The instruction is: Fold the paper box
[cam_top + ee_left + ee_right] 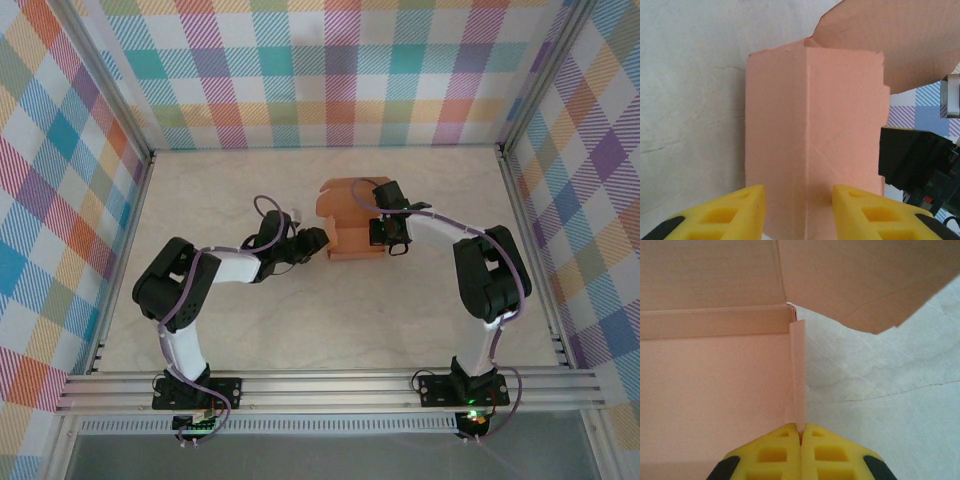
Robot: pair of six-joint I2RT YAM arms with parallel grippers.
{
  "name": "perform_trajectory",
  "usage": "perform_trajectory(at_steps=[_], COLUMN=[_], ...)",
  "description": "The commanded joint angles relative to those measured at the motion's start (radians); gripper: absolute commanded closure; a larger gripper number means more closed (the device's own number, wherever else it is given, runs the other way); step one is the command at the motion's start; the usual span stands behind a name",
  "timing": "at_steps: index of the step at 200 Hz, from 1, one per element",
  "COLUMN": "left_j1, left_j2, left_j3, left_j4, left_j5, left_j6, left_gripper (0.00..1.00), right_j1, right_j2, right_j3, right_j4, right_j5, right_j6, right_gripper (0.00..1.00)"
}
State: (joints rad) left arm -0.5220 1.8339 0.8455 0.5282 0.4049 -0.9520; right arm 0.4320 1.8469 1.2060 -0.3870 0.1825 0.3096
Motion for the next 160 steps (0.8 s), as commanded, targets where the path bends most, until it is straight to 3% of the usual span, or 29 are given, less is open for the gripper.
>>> perform_trajectory(at_steps=[1,54,99,160], left_j1=[-0.012,-0.026,-0.040,-0.050], left_j2=[0.031,0.079,0.087,0.096], left_j3=[0.049,0.096,0.162,0.200], left_j4=[0.023,-0.022,-0.233,-0.384], left_j5=[0.027,0.043,0.008,-0.033], left_j6=[-0.010,-0.007,0.075,0.137], left_gripper=[0.63,0.73,0.74,0.75], right_j1=[0.004,0.004,0.005,0.005], right_j2=[0.042,0.040,0.029,0.014], right_j3=[-0.006,0.004,0.003,0.003], right_j4=[-0.064,-0.074,-0.072,-0.075], right_j5=[-0.021,-0.020,-0.016,-0.012], right_j6=[0.007,-0.005,-0.009,-0.012], right_gripper=[1.00,1.00,1.00,1.00])
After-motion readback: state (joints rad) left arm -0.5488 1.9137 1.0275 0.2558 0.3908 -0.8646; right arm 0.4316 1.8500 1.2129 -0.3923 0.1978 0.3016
